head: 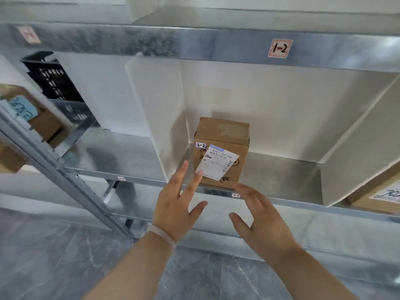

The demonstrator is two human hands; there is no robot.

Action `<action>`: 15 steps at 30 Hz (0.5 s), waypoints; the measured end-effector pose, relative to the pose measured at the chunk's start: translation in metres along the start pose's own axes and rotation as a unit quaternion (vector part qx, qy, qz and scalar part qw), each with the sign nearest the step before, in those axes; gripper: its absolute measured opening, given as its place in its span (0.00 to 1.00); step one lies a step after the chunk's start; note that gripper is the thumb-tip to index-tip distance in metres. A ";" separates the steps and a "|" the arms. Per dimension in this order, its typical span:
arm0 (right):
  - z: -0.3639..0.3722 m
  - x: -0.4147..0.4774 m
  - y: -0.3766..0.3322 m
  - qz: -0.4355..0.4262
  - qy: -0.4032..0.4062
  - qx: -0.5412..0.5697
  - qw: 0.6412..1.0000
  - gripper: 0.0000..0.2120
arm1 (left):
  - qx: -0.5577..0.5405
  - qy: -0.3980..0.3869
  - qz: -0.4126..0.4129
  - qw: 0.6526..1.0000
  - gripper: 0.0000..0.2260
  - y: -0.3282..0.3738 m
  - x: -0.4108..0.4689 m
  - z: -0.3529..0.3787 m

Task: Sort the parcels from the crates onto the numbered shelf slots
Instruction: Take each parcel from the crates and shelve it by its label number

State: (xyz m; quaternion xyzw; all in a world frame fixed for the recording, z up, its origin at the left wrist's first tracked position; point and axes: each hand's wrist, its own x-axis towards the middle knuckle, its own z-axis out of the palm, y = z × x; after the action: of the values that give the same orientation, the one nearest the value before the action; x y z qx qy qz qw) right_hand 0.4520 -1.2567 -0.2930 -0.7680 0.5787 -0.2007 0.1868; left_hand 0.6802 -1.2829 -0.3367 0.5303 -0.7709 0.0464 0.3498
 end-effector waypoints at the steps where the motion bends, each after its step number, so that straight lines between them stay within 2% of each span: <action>1: -0.002 -0.006 -0.007 -0.022 -0.007 -0.014 1.000 0.31 | 0.021 0.003 -0.011 1.000 0.32 0.009 -0.010 -0.014; 8: -0.005 -0.068 -0.069 -0.201 -0.063 -0.030 0.977 0.34 | 0.176 0.023 -0.094 0.980 0.26 0.078 -0.103 -0.136; 15: 0.008 -0.148 -0.160 -0.380 -0.126 0.008 0.917 0.38 | 0.280 0.028 -0.237 0.930 0.25 0.153 -0.221 -0.251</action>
State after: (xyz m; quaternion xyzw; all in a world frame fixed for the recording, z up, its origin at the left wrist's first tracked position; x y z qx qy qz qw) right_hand 0.5495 -1.0715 -0.2304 -0.9473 0.2138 -0.1630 0.1740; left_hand 0.7159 -0.9321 -0.2331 0.7724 -0.5685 0.1909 0.2094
